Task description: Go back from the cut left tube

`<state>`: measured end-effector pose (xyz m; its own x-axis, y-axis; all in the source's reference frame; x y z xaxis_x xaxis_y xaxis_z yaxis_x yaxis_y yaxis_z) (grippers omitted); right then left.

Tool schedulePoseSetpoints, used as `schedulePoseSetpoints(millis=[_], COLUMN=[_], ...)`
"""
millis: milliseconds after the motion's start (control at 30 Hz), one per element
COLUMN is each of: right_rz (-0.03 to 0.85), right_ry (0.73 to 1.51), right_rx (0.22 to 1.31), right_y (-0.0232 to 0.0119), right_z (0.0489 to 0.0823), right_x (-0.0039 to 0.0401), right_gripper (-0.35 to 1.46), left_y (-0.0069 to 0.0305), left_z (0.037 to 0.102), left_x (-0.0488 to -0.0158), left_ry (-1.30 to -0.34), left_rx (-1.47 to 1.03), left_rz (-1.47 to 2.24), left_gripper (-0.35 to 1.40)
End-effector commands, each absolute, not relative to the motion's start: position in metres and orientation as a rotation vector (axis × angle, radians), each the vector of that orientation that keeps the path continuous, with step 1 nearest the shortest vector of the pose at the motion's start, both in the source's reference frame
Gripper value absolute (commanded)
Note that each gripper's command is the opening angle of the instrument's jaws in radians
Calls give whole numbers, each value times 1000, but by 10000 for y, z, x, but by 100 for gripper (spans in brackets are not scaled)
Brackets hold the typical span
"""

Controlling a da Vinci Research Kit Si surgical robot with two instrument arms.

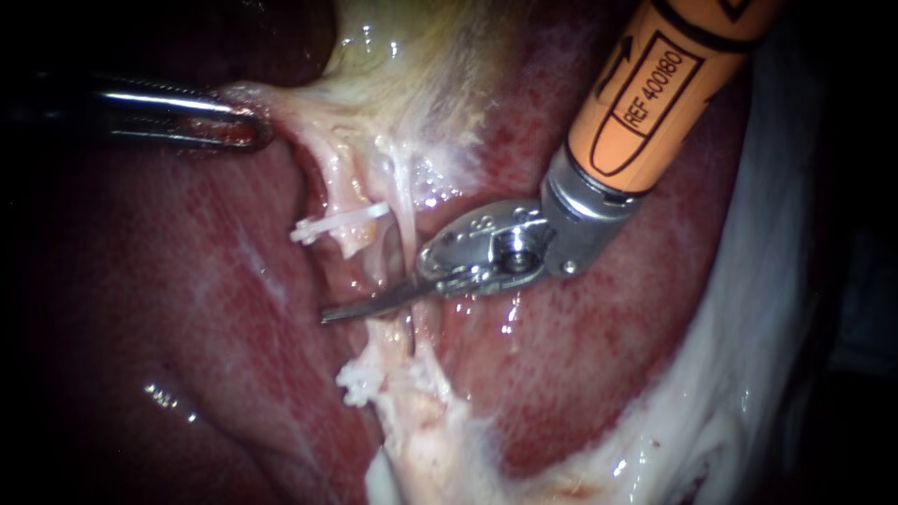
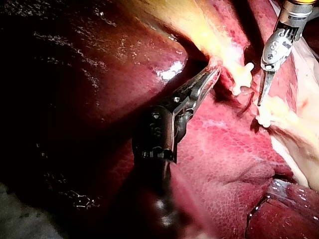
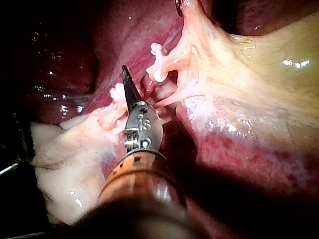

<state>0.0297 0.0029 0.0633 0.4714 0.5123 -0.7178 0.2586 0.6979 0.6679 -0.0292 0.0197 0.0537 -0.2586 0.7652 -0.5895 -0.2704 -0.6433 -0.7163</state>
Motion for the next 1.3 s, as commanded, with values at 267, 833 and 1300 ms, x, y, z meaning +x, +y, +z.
schedulePoseSetpoints(millis=[267,833,1300], right_rz=[206,272,264], right_ry=[1172,1147,843], right_rx=[821,354,200], right_y=[27,2,35], right_z=[627,603,569], right_x=[307,198,112], right_gripper=[130,143,143], left_y=[197,196,195], left_z=[537,537,539], left_x=[-290,-288,-289], left_ry=[-640,-644,-643], left_rx=[-1307,-1309,-1309], left_rz=[1960,1961,1962], left_gripper=[-35,-35,-35])
